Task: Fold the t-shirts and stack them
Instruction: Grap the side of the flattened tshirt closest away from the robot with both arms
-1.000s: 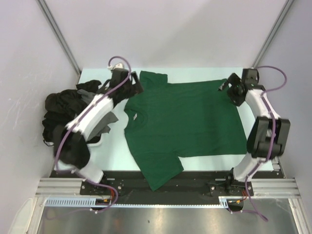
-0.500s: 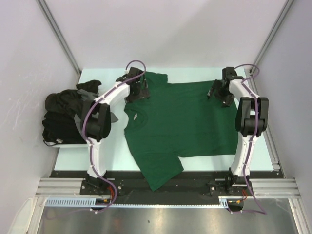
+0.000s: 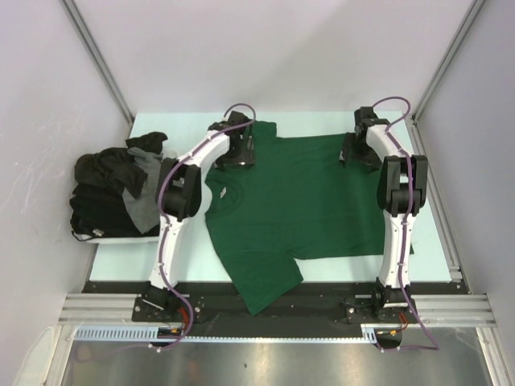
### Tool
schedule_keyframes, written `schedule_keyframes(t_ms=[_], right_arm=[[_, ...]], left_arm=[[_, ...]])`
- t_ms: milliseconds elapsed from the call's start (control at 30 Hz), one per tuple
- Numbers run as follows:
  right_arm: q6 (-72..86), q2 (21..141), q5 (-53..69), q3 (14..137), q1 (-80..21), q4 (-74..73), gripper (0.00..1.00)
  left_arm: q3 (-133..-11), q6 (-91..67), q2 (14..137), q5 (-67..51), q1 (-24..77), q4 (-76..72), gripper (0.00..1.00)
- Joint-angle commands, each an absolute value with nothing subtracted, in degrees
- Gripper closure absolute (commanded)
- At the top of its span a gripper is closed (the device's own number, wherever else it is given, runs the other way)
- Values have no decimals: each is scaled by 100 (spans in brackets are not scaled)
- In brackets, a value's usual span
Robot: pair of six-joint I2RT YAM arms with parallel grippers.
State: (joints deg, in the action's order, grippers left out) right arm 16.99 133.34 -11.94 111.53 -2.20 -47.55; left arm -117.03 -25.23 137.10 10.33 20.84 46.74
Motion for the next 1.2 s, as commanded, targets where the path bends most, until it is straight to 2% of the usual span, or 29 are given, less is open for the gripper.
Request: schedule_keyframes(t_ms=[0, 333, 600, 867, 1167], right_arm=[[1661, 13763, -1002, 11285, -141, -5027, 0], [1977, 14449, -440, 12190, -44, -5080, 0], [2083, 15143, -264, 13332, -44, -5221, 0], [2311, 15354, 78, 13667, -44, -4599, 0], [2628, 15645, 422, 14353, 123, -3711, 0]], left_arm=[[-12426, -2505, 14211, 1187, 2101, 5132, 0], [-13623, -2566, 14976, 1468, 1943, 5362, 1], [-14422, -2795, 15407, 827, 1547, 5072, 2], [-14764, -2874, 15697, 580, 1318, 4132, 5], [-14827, -3058, 15662, 616, 1029, 3359, 4]])
